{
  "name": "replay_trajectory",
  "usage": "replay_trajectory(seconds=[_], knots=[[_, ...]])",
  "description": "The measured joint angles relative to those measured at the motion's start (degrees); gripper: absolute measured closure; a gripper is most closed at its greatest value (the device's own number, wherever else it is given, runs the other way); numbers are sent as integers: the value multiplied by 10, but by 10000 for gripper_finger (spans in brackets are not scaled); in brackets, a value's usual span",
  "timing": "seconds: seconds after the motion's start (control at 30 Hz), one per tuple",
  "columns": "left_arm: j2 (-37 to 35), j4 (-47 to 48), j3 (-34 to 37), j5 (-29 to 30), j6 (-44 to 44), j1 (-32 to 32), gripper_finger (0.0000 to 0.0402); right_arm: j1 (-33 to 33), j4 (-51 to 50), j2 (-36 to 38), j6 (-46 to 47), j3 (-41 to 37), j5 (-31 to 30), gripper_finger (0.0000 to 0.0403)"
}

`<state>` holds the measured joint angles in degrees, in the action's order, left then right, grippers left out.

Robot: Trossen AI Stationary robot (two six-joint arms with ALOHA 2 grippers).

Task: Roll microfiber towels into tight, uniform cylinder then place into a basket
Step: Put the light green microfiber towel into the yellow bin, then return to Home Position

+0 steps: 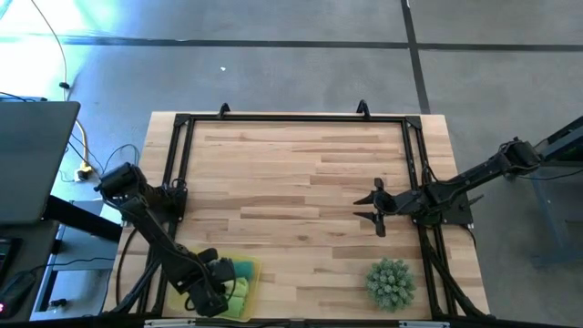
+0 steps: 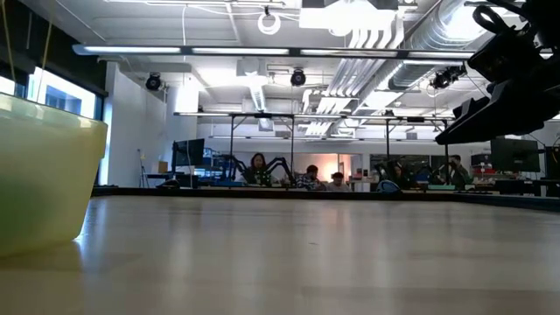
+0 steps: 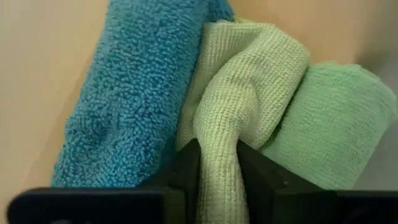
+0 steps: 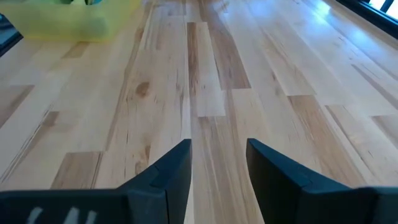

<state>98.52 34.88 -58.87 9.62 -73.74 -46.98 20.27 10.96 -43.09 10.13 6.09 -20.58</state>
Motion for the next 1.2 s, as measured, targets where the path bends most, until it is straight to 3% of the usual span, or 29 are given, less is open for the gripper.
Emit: replay_trajectory(seconds=[0.37, 0.57, 0.87, 1.0, 1.07, 1.2], knots=[[0, 1, -3, -118, 41, 29, 225, 0, 0, 0, -1, 0, 0, 258], [0, 46, -40, -185, 107, 53, 214, 0, 0, 0, -1, 0, 0, 258], [0, 211, -134, -185, 187, 81, 213, 0, 0, 0, -1, 0, 0, 258], [0, 239, -170, -159, 243, 104, 213, 0, 0, 0, -1, 0, 0, 258], [-1, 241, -181, -117, 283, 117, 213, 0, 0, 0, -1, 0, 0, 258], [-4, 240, -187, 49, 392, 131, 213, 0, 0, 0, -1, 0, 0, 258]])
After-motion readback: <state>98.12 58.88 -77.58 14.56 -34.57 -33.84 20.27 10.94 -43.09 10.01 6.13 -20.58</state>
